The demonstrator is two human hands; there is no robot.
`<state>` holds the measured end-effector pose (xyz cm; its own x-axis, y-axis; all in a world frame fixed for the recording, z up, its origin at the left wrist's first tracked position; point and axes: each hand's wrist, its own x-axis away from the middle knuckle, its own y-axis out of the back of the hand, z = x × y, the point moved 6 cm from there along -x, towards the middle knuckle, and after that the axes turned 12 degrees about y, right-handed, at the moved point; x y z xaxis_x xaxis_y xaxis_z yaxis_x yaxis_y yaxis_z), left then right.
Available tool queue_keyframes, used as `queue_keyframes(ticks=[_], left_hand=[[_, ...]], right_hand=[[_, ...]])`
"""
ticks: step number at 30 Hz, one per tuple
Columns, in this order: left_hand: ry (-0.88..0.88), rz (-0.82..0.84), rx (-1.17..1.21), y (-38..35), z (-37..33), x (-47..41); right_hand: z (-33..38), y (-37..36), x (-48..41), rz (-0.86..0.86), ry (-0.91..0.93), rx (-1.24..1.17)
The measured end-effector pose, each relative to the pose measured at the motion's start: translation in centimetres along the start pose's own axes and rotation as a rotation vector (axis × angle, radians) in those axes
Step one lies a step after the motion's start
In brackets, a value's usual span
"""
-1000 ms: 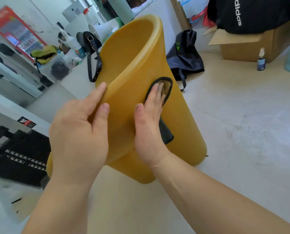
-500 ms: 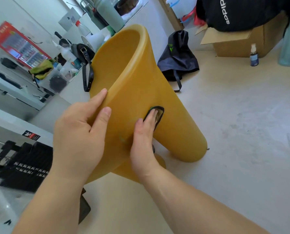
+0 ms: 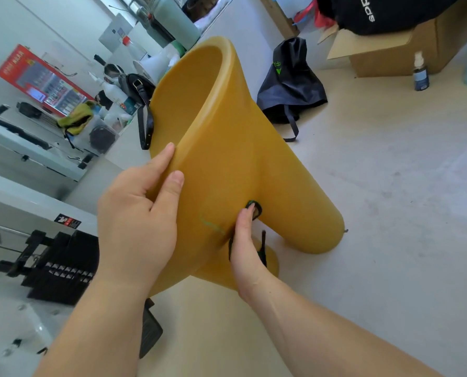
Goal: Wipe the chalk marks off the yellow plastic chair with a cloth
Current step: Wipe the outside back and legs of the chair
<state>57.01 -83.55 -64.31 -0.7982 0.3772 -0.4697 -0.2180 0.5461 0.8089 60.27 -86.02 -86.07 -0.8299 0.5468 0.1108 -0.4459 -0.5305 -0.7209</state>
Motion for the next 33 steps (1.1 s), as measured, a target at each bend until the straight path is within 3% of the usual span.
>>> queue_keyframes(ticks=[2, 8, 12, 14, 17, 18, 21, 24, 29, 31, 33], left_hand=[[-0.006, 0.005, -0.008, 0.0, -0.1, -0.2], [-0.035, 0.032, -0.005, -1.6, -3.0, -1.5], [-0.066, 0.028, -0.026, -3.0, -5.3, -2.9], [-0.062, 0.044, -0.016, -3.2, -5.7, -3.3], [-0.063, 0.07, -0.036, -3.0, -5.7, -3.2], [-0.068, 0.095, -0.041, -2.9, -5.8, -3.1], [-0.056, 0.243, -0.024, -2.6, -4.7, -3.3], [-0.15, 0.355, -0.099, -1.7, -3.0, -1.7], [-0.21, 0.258, -0.08, 0.9, 1.8, 0.5], [-0.197, 0.249, -0.038, 1.0, 3.3, 1.1], [-0.228, 0.204, -0.054, 0.7, 3.3, 1.6]], right_hand=[[-0.5, -0.6, -0.1, 0.033, 0.005, 0.019], [9.1, -0.9, 0.8, -0.066, 0.481, 0.212], [11.8, -0.4, -0.8, -0.088, 0.641, 0.326], [9.9, 0.7, -2.1, -0.116, 0.572, 0.261], [3.5, 1.7, -2.0, -0.129, 0.175, -0.085], [1.9, 1.6, -1.6, -0.099, 0.118, -0.149], [0.7, 0.6, -0.4, 0.007, 0.195, -0.055], [6.3, -0.8, 1.7, -0.081, 0.377, 0.256], [10.6, -3.6, 4.1, -0.059, 0.664, 0.306], [10.5, -3.0, 3.0, -0.1, 0.686, 0.344], [8.9, -1.4, 1.1, -0.173, 0.568, 0.318]])
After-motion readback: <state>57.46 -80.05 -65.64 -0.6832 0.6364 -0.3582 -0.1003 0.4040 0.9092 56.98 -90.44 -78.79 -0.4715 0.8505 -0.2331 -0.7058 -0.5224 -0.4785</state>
